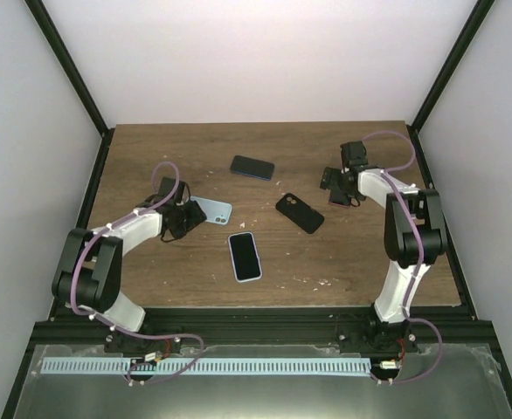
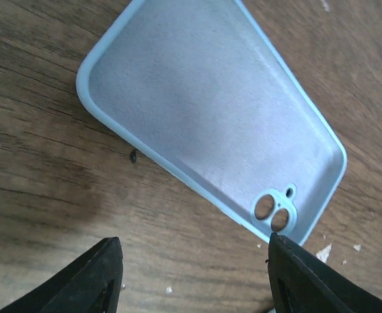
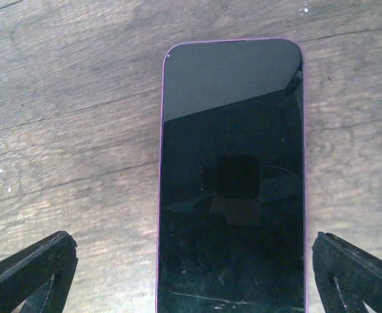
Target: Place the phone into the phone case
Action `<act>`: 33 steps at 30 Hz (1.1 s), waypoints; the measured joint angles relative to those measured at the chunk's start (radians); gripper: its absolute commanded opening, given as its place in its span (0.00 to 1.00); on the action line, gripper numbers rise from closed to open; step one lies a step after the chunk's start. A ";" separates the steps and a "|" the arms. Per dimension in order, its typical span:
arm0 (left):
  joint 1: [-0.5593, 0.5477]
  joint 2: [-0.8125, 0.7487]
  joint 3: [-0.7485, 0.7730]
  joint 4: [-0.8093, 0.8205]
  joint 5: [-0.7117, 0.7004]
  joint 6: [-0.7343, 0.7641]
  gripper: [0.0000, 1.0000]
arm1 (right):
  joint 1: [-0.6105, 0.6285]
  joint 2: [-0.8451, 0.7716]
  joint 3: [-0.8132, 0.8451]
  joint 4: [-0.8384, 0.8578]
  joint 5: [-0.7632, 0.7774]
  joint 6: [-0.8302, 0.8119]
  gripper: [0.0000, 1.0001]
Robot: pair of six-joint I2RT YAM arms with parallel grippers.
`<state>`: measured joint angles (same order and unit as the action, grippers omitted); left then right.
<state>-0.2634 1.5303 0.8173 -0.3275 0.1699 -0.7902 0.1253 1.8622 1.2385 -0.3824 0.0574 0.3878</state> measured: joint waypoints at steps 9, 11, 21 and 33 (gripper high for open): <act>0.004 0.125 0.036 0.055 0.018 -0.018 0.58 | 0.000 0.092 0.062 -0.039 0.076 -0.027 1.00; 0.004 0.146 0.055 0.065 0.018 -0.018 0.57 | -0.002 0.103 0.064 -0.044 0.083 -0.032 1.00; 0.004 0.191 0.097 0.076 0.007 -0.016 0.46 | -0.019 0.134 0.072 -0.044 0.070 -0.046 0.93; 0.006 0.212 0.113 0.044 -0.016 0.010 0.12 | -0.019 0.142 0.076 -0.027 0.077 -0.081 0.76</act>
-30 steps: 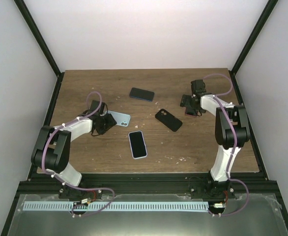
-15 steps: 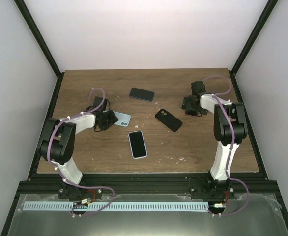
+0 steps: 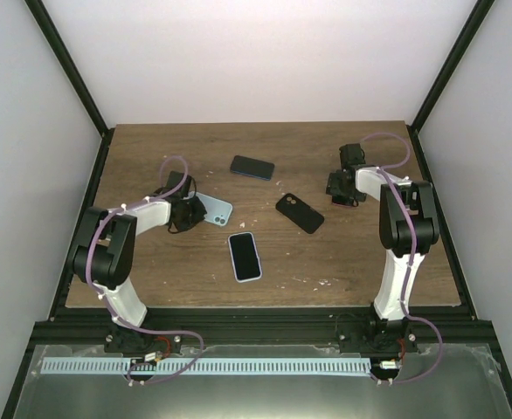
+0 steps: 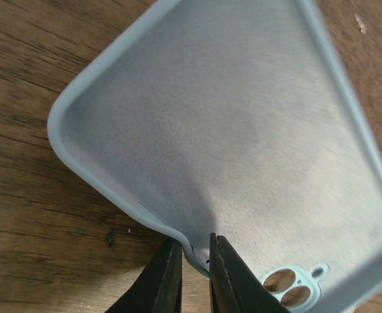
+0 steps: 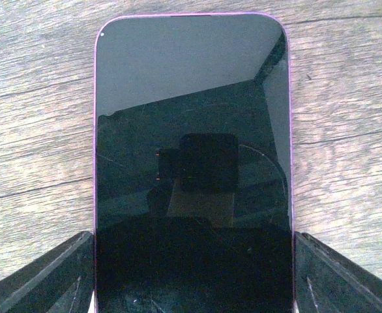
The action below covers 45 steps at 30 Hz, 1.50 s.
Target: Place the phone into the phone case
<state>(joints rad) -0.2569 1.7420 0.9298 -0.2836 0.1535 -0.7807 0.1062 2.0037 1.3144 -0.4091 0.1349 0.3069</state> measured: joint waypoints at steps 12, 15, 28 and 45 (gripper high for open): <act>0.000 -0.063 0.003 -0.101 -0.022 0.045 0.00 | 0.000 -0.005 -0.011 0.013 -0.008 0.000 0.63; 0.000 -0.110 -0.002 -0.138 -0.026 0.061 0.00 | 0.000 -0.018 -0.031 0.023 -0.014 0.000 0.60; -0.024 -0.346 -0.105 -0.311 0.014 0.182 0.00 | 0.016 -0.121 -0.138 0.004 -0.080 0.008 0.55; -0.148 -0.346 -0.185 -0.362 0.011 0.181 0.03 | 0.192 -0.409 -0.267 -0.033 -0.217 0.079 0.53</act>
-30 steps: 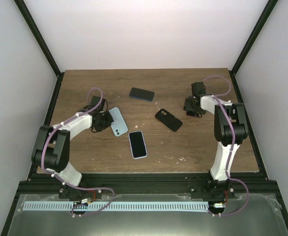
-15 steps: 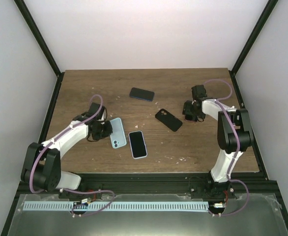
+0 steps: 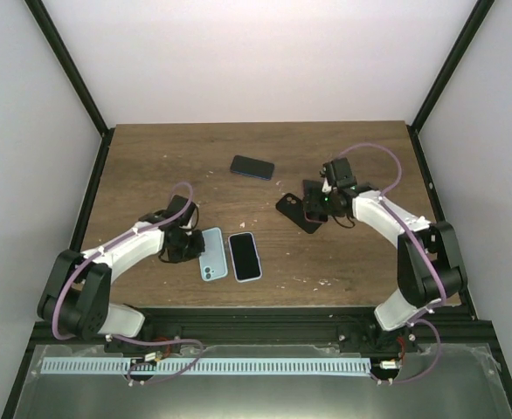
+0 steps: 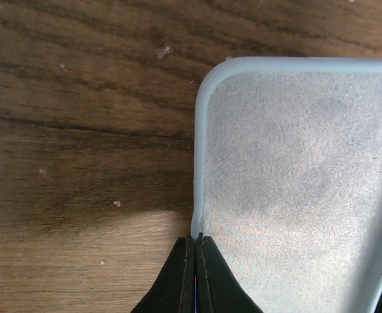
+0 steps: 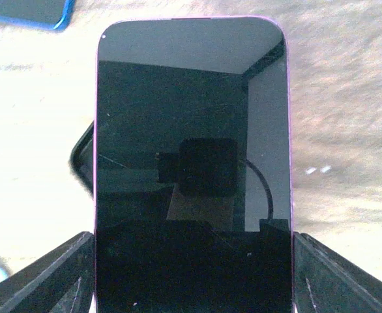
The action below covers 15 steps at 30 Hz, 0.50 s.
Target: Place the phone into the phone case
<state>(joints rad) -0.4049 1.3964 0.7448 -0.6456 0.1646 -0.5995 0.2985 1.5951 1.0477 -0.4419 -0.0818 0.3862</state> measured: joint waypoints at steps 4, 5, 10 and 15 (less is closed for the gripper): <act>-0.001 -0.001 -0.024 0.010 -0.001 -0.014 0.17 | 0.070 -0.036 -0.049 0.009 -0.038 0.042 0.52; -0.001 -0.002 -0.029 0.011 -0.002 -0.020 0.21 | 0.091 -0.041 -0.055 0.011 -0.046 0.054 0.52; -0.001 -0.029 -0.040 0.014 -0.001 -0.061 0.48 | 0.197 -0.066 -0.077 0.051 -0.090 0.127 0.50; 0.020 -0.132 -0.056 0.045 0.011 -0.098 0.83 | 0.276 -0.071 -0.079 0.093 -0.124 0.202 0.50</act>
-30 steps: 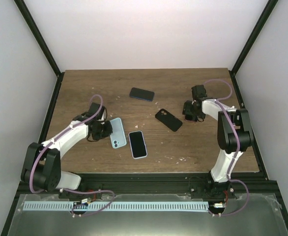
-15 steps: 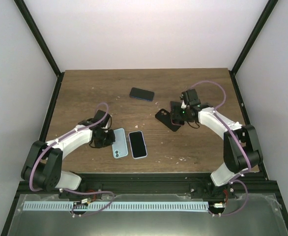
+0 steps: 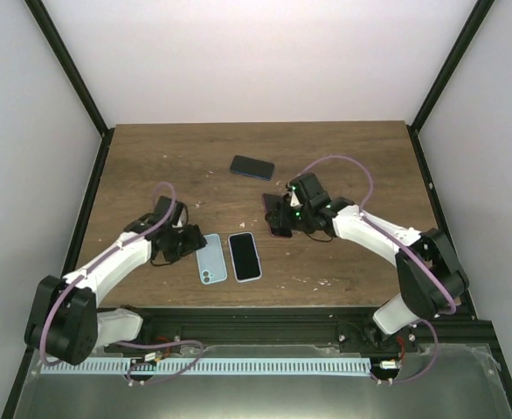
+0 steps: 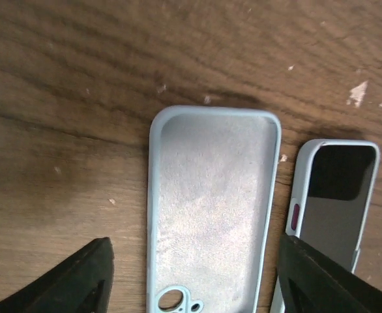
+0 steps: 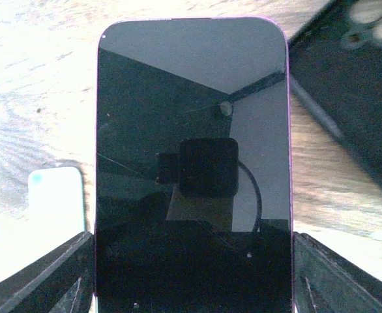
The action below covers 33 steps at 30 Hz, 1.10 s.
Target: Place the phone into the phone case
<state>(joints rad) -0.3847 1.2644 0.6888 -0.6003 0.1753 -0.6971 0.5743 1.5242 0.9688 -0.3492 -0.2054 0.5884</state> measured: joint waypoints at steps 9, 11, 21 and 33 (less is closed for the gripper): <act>0.165 -0.163 -0.037 0.022 0.027 -0.025 1.00 | 0.139 0.032 0.027 0.049 -0.025 0.102 0.48; 0.176 -0.209 -0.036 0.008 0.003 -0.026 1.00 | 0.167 0.055 0.045 0.058 -0.031 0.118 0.47; 0.189 -0.335 0.008 -0.101 -0.169 -0.025 0.99 | 0.304 0.155 0.101 0.154 -0.050 0.224 0.47; 0.189 -0.592 0.089 -0.165 -0.274 -0.019 0.99 | 0.404 0.283 0.183 0.235 -0.058 0.313 0.46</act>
<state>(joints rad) -0.1959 0.6724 0.7773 -0.7650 -0.0982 -0.7162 0.9779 1.8069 1.1522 -0.1146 -0.2638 0.9016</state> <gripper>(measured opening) 0.986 0.770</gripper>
